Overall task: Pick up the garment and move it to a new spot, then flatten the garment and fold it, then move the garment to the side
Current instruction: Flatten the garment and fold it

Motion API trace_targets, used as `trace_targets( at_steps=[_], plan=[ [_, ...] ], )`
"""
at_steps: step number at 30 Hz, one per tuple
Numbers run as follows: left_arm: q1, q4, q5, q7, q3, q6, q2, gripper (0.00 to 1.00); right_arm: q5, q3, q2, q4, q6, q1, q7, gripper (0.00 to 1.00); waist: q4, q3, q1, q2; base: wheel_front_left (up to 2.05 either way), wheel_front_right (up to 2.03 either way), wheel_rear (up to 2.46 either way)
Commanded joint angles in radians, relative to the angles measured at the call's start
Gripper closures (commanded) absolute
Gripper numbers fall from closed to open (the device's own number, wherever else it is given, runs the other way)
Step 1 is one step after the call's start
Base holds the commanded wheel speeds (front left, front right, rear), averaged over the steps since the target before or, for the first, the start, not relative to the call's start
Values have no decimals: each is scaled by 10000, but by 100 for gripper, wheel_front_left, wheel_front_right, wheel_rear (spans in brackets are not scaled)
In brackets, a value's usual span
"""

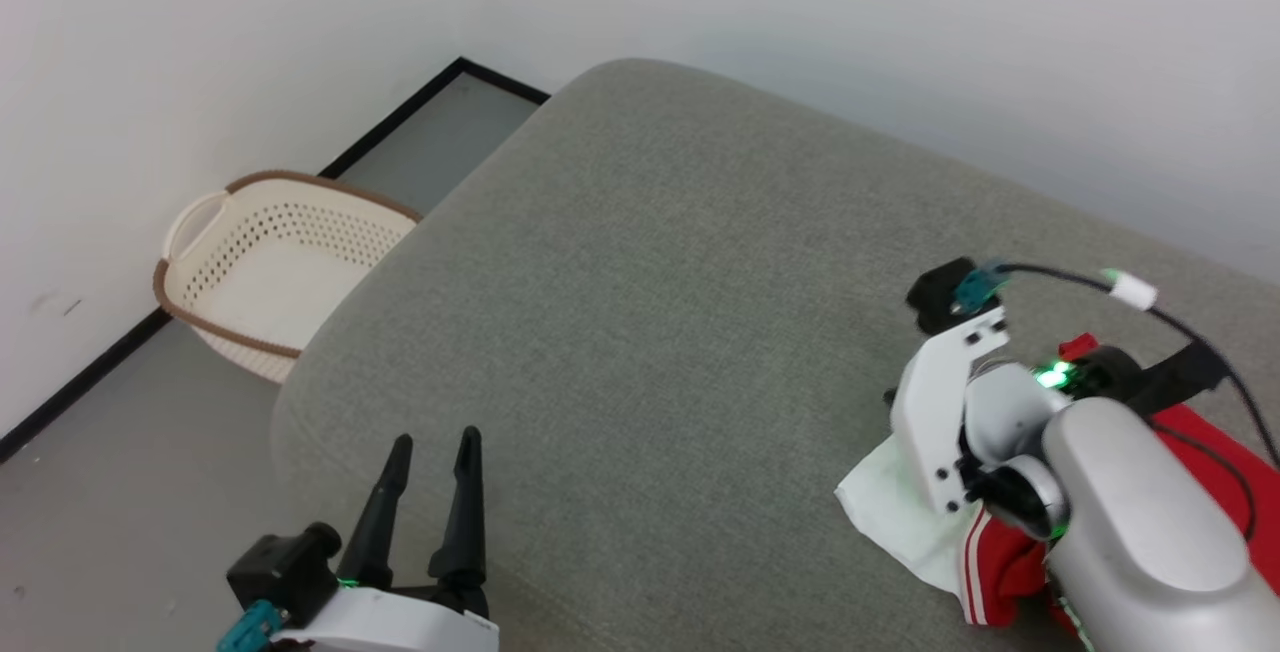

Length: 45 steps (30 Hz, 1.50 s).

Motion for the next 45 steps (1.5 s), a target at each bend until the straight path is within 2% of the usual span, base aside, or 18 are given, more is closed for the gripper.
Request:
trace_targets(
  at_steps=[1, 7, 13, 14, 15, 16, 17, 25, 35, 44, 45],
  plan=[
    [59, 37, 72, -3, -32, 0, -5, 0, 81, -189, -46, -154, -11, 8, -102, 100, -109, -134, 0, 0, 0, 0, 0],
    [-33, 240, 175, -3, -213, 0, -2, 0, 43, -799, -415, -929, -11, 416, -5, 100, -277, -331, 0, 0, 0, 0, 0],
    [-69, 340, 175, -2, -347, 0, -4, 0, 105, -1194, -376, -1838, -9, 1053, 222, 100, -351, -418, 0, 0, 0, 0, 0],
    [-79, 343, 169, -3, -364, 0, -4, 0, 165, -1078, -366, -2016, -11, 1160, 287, 85, -347, -411, 0, 0, 0, 0, 0],
    [-92, 345, 165, -3, -376, 0, -4, 0, 233, -967, -385, -2179, -11, 1265, 338, 64, -340, -396, 0, 0, 0, 0, 0],
    [-108, 340, 157, -3, -391, 0, -3, 0, 237, -869, -424, -2300, -11, 1357, 418, 13, -330, -375, 0, 0, 0, 0, 0],
    [-126, 329, 142, -3, -421, 0, -4, 0, 295, -796, -414, -2370, -11, 1453, 521, 0, -315, -345, 0, 0, 0, 0, 0],
    [-303, 204, -63, -3, -675, 0, -5, 0, 308, -7, -160, -2006, -11, 1142, 1677, 0, -71, 98, 0, 0, 0, 0, 0],
    [-254, -208, -509, -3, -526, -1, -5, 0, -220, 1040, -16, 182, -11, -231, 2637, 0, 215, 759, 0, 0, 0, 0, 0],
    [-284, -450, -861, -3, -461, -1, -7, 0, -124, 1455, 371, 2058, -11, -1035, 2236, 0, 325, 1208, 0, 0, 0, 0, 0],
    [-296, -457, -893, -3, -466, -1, -5, 0, -75, 1502, 408, 2213, -9, -1079, 2111, 50, 329, 1232, 0, 0, 0, 0, 0]
  ],
)
